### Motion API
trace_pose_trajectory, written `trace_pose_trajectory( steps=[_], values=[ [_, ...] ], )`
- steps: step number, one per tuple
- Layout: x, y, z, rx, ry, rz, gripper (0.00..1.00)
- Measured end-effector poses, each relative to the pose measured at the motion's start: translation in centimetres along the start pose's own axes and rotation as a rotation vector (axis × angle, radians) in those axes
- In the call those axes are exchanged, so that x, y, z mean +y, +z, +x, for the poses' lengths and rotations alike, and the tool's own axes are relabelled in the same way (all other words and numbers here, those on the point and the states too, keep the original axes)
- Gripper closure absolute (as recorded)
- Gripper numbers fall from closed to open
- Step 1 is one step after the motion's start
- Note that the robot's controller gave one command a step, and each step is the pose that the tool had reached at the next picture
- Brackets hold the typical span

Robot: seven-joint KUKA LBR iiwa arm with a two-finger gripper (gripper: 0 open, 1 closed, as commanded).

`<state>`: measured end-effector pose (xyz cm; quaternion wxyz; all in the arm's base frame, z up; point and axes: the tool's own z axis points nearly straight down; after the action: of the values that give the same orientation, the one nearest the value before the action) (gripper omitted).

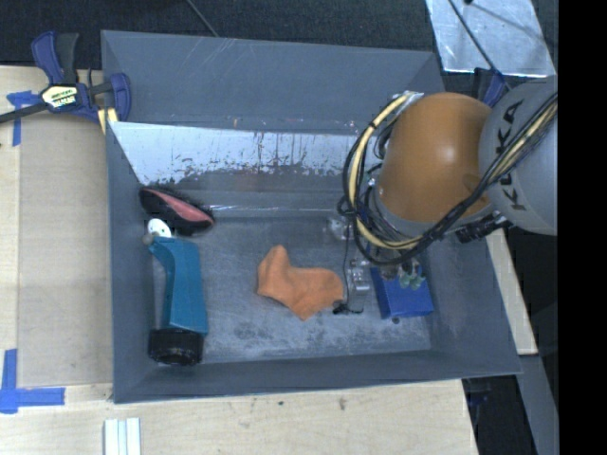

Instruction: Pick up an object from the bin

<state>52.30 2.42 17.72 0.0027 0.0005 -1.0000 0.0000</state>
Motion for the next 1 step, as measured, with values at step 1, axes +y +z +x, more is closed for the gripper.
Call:
trace_pose_trajectory(
  steps=[1],
  values=[
    [0.01, -0.44, -0.18, -0.008, 0.000, 0.000, 0.00]
  ],
)
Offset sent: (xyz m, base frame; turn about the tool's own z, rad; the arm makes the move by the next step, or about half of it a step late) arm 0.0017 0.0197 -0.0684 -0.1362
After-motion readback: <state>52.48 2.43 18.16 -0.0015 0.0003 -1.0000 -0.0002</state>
